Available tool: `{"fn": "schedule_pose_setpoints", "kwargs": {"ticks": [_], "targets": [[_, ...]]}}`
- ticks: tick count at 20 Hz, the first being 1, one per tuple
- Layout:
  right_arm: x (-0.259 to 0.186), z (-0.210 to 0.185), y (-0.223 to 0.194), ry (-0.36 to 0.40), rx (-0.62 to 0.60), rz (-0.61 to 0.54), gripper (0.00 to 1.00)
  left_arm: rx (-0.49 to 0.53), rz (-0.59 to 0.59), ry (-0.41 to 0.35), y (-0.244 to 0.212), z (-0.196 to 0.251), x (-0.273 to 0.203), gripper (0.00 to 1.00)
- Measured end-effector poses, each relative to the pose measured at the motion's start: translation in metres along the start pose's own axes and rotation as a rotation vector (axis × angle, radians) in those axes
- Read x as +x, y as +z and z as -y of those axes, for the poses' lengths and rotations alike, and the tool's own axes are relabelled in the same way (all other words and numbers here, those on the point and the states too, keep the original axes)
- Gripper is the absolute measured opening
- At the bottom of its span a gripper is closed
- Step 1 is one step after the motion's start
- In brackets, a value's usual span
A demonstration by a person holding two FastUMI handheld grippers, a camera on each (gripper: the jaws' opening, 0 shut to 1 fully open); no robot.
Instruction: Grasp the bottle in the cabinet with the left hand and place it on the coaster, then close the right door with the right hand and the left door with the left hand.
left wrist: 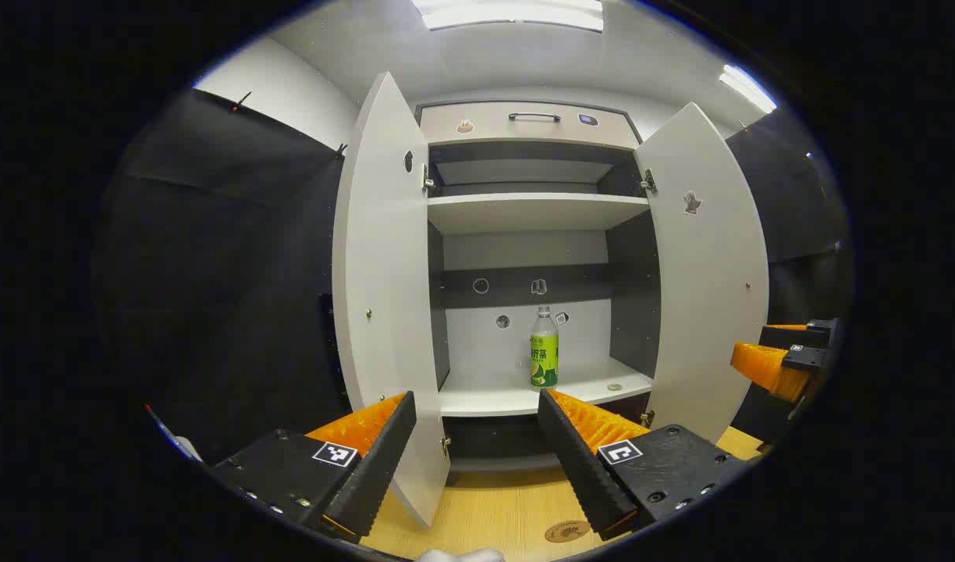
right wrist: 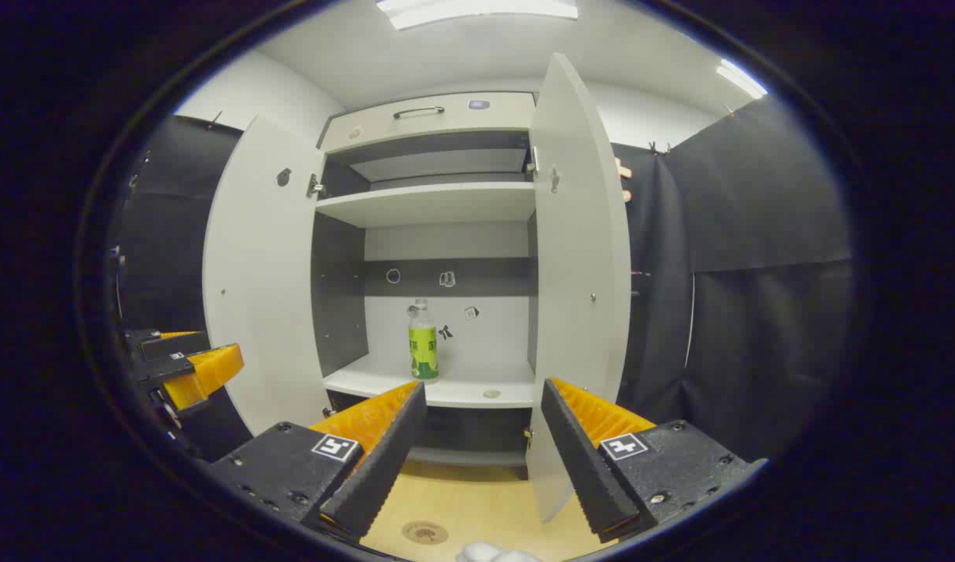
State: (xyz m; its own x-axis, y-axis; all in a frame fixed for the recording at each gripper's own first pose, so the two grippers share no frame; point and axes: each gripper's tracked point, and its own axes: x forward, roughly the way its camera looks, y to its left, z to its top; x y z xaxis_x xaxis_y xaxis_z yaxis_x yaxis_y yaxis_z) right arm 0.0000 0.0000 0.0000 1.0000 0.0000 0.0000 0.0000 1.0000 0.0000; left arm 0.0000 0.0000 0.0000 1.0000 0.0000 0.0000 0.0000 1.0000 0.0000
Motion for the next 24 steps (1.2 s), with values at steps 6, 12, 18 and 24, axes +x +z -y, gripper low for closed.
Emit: {"fn": "schedule_pose_setpoints", "kwargs": {"ticks": [6, 12, 18, 24], "targets": [[0.003, -0.002, 0.0, 0.0, 0.002, 0.001, 0.98, -0.001, -0.003, 0.014, -0.001, -0.002, 0.0, 0.96], [0.008, -0.004, -0.002, -0.003, -0.001, -0.002, 0.98, -0.001, -0.012, 0.014, -0.003, -0.002, 0.002, 0.96], [0.015, -0.002, -0.004, -0.019, -0.005, -0.02, 0.96, -0.005, -0.007, -0.025, -0.004, 0.012, 0.034, 0.96], [0.022, -0.006, 0.0, -0.042, -0.033, -0.044, 0.98, -0.053, 0.032, -0.098, 0.0, 0.049, 0.133, 0.96]]}}
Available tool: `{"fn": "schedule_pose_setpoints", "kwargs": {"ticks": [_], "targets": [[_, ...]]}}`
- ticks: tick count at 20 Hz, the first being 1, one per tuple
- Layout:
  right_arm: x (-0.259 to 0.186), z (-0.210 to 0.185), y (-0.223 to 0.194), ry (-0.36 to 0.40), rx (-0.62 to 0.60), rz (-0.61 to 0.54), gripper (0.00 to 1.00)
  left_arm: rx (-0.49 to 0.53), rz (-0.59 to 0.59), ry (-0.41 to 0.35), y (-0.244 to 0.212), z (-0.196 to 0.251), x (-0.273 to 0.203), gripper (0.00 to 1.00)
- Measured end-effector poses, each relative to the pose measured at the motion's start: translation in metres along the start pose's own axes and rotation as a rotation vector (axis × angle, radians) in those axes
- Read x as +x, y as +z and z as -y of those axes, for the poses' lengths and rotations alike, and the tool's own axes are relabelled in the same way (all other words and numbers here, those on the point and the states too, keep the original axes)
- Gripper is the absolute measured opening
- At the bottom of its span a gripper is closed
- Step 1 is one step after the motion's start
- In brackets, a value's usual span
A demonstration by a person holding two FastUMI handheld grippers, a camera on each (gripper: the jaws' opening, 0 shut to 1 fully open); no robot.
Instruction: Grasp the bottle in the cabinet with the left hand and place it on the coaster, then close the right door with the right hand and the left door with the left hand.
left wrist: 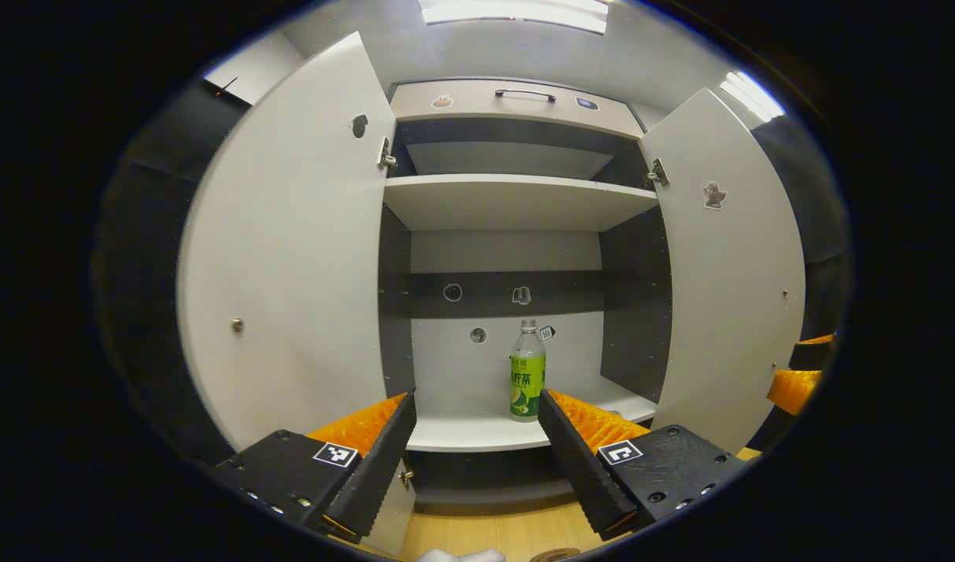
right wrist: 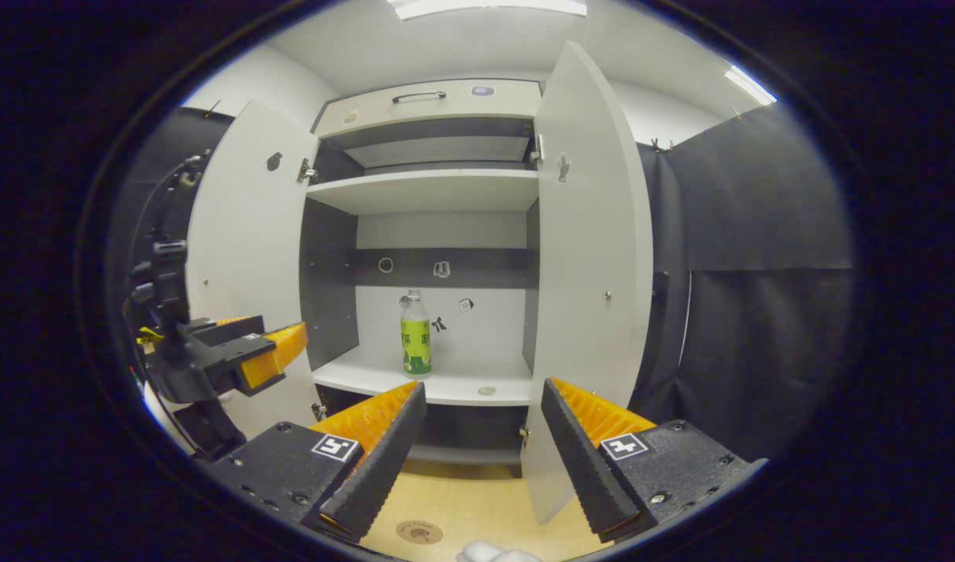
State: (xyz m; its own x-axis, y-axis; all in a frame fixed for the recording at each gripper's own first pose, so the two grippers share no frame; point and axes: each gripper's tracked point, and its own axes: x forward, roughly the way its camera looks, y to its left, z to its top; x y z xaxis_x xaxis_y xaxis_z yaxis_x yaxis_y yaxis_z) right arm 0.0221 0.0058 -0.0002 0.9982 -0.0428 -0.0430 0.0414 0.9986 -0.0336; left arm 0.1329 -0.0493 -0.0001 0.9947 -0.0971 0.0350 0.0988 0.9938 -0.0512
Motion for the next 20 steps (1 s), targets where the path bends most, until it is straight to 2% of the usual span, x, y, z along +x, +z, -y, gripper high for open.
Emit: {"fn": "schedule_pose_setpoints", "kwargs": {"ticks": [4, 9, 13, 20], "targets": [[0.004, -0.007, 0.005, -0.011, -0.022, -0.005, 0.98, -0.016, 0.001, -0.029, -0.018, 0.027, 0.085, 0.96], [0.017, -0.005, 0.007, -0.029, -0.058, -0.024, 0.98, -0.003, -0.003, -0.007, -0.052, 0.05, 0.173, 0.96], [0.026, -0.004, -0.002, -0.033, -0.072, -0.055, 0.98, -0.015, -0.03, -0.01, -0.069, 0.065, 0.212, 0.96], [0.025, 0.002, -0.011, -0.038, -0.069, -0.075, 0.97, -0.008, -0.072, 0.016, -0.083, 0.067, 0.241, 0.96]]}}
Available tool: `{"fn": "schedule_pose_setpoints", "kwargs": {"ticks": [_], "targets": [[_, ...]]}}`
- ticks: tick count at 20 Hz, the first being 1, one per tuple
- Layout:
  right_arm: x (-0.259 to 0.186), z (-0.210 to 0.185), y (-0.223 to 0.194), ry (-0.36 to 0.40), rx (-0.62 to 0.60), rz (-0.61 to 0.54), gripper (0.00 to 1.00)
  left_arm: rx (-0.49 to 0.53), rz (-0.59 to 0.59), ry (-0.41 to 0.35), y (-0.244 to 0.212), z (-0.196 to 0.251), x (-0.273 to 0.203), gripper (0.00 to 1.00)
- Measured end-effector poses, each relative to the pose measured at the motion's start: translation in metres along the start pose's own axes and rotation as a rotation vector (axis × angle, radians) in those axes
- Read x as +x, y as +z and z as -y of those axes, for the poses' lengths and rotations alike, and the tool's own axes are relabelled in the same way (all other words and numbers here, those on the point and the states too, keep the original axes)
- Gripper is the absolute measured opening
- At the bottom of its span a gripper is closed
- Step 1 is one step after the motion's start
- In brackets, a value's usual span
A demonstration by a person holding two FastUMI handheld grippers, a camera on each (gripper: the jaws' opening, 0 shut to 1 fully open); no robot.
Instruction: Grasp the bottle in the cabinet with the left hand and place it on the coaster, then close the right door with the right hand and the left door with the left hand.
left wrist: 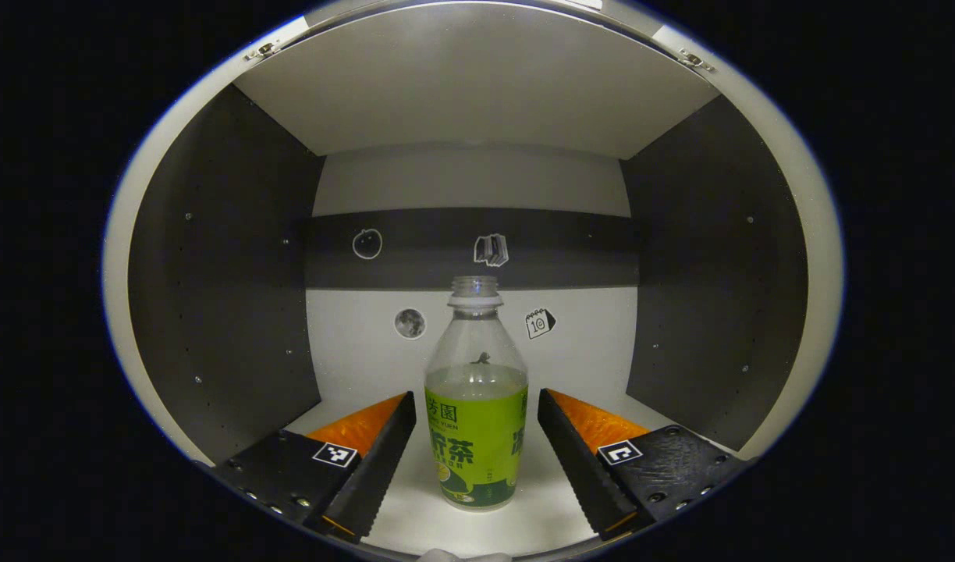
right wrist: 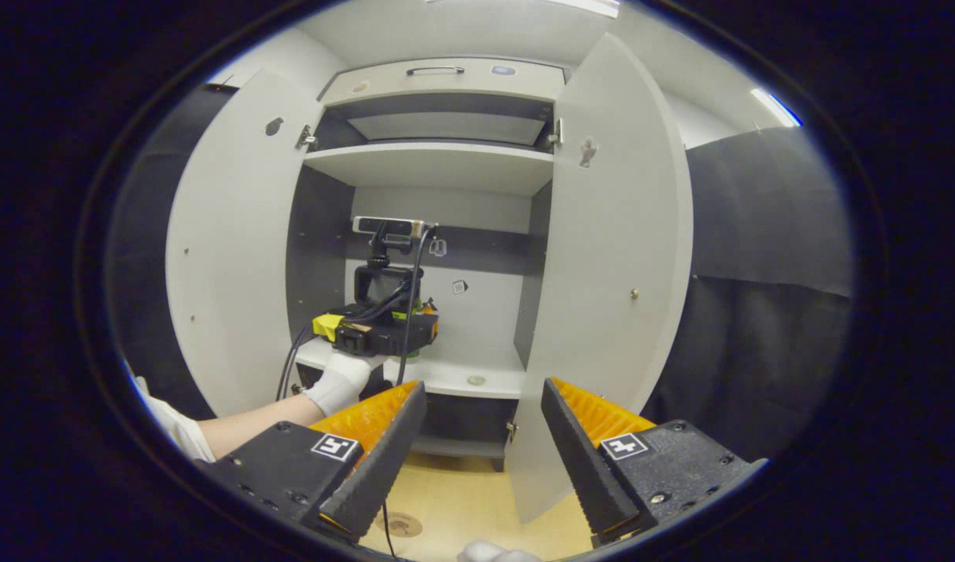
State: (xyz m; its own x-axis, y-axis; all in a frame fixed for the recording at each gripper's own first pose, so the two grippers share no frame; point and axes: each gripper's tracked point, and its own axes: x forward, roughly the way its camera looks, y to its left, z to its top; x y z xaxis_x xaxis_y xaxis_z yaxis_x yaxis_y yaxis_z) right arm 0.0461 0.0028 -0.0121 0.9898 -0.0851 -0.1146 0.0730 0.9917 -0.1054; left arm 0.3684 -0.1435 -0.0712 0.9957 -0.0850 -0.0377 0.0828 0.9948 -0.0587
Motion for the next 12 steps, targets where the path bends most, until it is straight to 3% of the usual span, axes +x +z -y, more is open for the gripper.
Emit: {"fn": "schedule_pose_setpoints", "kwargs": {"ticks": [2, 3, 6, 7, 12], "targets": [[-0.003, 0.002, 0.0, -0.001, 0.007, 0.002, 0.98, 0.013, -0.039, 0.014, -0.011, -0.005, 0.005, 0.93], [-0.004, 0.004, 0.0, 0.0, 0.01, 0.005, 0.97, 0.024, -0.039, 0.025, -0.012, -0.007, 0.006, 0.81], [-0.011, 0.012, 0.002, -0.01, 0.008, 0.017, 0.98, 0.022, -0.014, -0.005, 0.007, -0.006, -0.013, 0.7], [-0.014, 0.014, 0.003, -0.012, 0.009, 0.021, 0.98, 0.025, 0.015, -0.017, 0.018, -0.004, -0.025, 0.74], [-0.033, 0.025, 0.002, -0.007, 0.029, 0.03, 0.97, 0.006, 0.049, -0.088, 0.036, 0.008, -0.097, 0.73]]}}
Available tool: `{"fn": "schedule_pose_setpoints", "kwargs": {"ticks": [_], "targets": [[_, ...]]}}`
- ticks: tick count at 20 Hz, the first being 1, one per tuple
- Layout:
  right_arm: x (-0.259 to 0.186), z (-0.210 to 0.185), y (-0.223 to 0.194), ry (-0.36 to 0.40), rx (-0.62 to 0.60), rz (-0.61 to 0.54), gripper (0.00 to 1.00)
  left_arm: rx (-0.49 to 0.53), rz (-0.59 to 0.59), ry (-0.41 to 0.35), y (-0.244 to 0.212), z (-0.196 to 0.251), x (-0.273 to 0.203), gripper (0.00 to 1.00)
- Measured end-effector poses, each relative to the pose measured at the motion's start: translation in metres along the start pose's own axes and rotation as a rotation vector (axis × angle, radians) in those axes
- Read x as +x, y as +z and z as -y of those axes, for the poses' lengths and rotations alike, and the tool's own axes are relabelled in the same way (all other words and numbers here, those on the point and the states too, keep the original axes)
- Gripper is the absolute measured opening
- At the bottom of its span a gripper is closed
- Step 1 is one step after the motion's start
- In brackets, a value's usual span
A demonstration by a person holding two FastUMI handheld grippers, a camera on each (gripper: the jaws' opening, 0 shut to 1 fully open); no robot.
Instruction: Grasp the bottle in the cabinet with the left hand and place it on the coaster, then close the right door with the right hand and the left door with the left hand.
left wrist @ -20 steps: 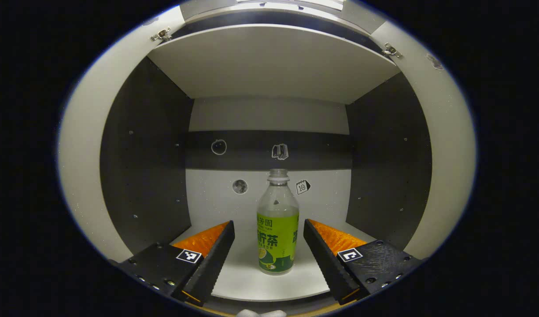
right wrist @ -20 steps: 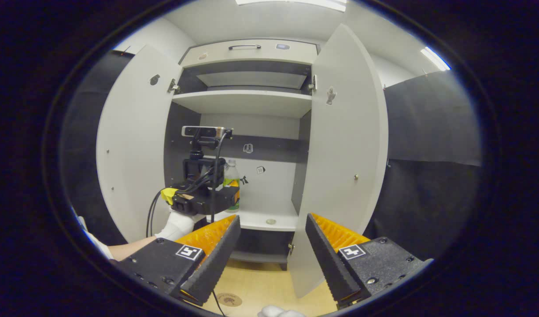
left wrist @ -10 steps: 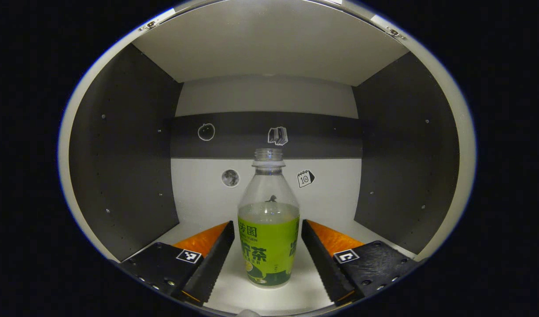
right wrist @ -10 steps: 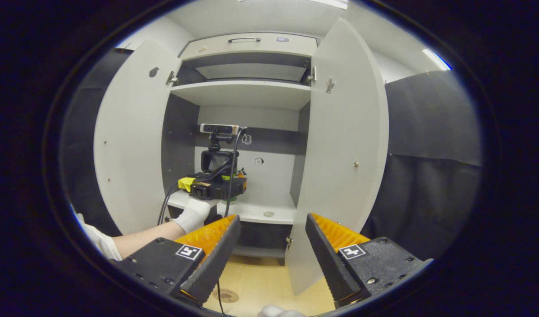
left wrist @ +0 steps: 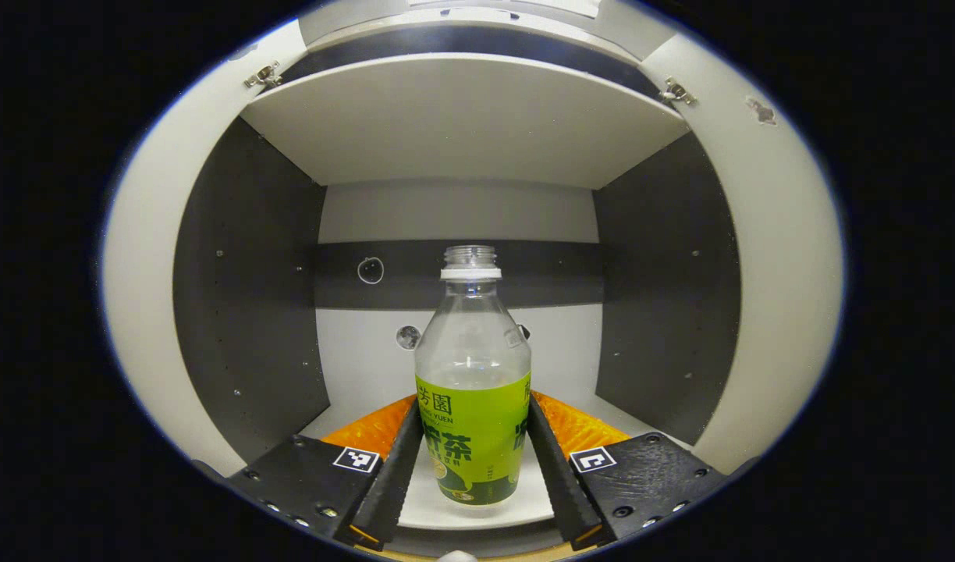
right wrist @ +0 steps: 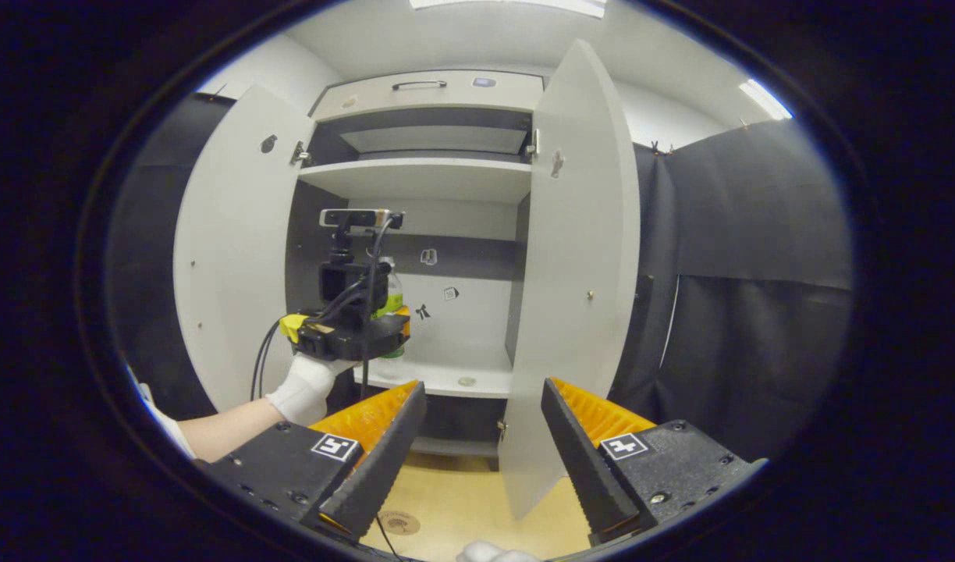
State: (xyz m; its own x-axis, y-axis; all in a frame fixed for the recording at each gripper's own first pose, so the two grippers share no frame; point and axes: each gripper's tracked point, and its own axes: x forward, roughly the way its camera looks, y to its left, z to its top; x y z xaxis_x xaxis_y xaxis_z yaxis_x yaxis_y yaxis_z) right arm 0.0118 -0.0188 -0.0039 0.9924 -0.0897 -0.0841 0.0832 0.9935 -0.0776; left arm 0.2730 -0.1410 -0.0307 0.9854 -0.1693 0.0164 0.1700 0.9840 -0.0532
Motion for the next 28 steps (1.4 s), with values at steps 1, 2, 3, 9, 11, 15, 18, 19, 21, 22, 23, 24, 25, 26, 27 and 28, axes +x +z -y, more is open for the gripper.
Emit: {"fn": "schedule_pose_setpoints", "kwargs": {"ticks": [1, 2, 3, 9, 11, 15, 18, 19, 21, 22, 23, 24, 25, 26, 27, 28], "targets": [[-0.005, 0.002, -0.001, 0.002, 0.002, 0.001, 0.97, -0.004, -0.002, -0.008, -0.002, 0.003, -0.018, 0.74], [-0.009, 0.005, -0.001, 0.004, 0.003, 0.004, 0.97, -0.006, -0.007, -0.02, -0.005, 0.008, -0.035, 0.74], [-0.014, 0.007, -0.002, 0.008, 0.002, 0.008, 0.97, -0.005, -0.014, -0.026, -0.01, 0.012, -0.053, 0.73], [-0.038, 0.016, -0.019, 0.027, 0.01, 0.005, 0.98, 0.006, -0.022, -0.047, -0.044, 0.033, -0.146, 0.74], [-0.044, 0.019, -0.026, 0.032, 0.019, -0.001, 0.98, 0.015, -0.024, -0.043, -0.06, 0.036, -0.169, 0.77], [-0.051, 0.027, -0.036, 0.03, 0.03, 0.002, 0.97, -0.014, -0.058, -0.042, -0.106, 0.044, -0.208, 0.73], [-0.053, 0.031, -0.043, 0.034, 0.038, -0.009, 0.98, -0.018, -0.069, -0.055, -0.143, 0.051, -0.229, 0.73], [-0.054, 0.034, -0.045, 0.029, 0.035, -0.007, 0.97, -0.016, -0.062, -0.069, -0.155, 0.054, -0.234, 0.73], [-0.054, 0.038, -0.049, 0.022, 0.03, -0.015, 0.97, -0.009, -0.056, -0.106, -0.179, 0.062, -0.243, 0.73], [-0.054, 0.039, -0.052, 0.022, 0.027, -0.025, 0.98, -0.027, -0.05, -0.128, -0.19, 0.066, -0.248, 0.73], [-0.054, 0.041, -0.055, 0.018, 0.018, -0.036, 0.97, -0.049, -0.027, -0.149, -0.197, 0.071, -0.252, 0.74], [-0.053, 0.042, -0.058, 0.014, 0.01, -0.045, 0.98, -0.057, -0.019, -0.163, -0.206, 0.077, -0.256, 0.73], [-0.052, 0.042, -0.059, 0.014, 0.005, -0.052, 0.98, -0.05, -0.012, -0.165, -0.214, 0.079, -0.259, 0.73], [-0.052, 0.041, -0.062, 0.017, 0.002, -0.063, 0.98, -0.041, -0.005, -0.176, -0.224, 0.083, -0.26, 0.73], [-0.052, 0.04, -0.064, 0.021, -0.002, -0.071, 0.97, -0.025, -0.008, -0.183, -0.236, 0.086, -0.259, 0.73], [-0.052, 0.039, -0.066, 0.023, -0.007, -0.077, 0.97, -0.012, -0.019, -0.199, -0.248, 0.088, -0.258, 0.73]]}}
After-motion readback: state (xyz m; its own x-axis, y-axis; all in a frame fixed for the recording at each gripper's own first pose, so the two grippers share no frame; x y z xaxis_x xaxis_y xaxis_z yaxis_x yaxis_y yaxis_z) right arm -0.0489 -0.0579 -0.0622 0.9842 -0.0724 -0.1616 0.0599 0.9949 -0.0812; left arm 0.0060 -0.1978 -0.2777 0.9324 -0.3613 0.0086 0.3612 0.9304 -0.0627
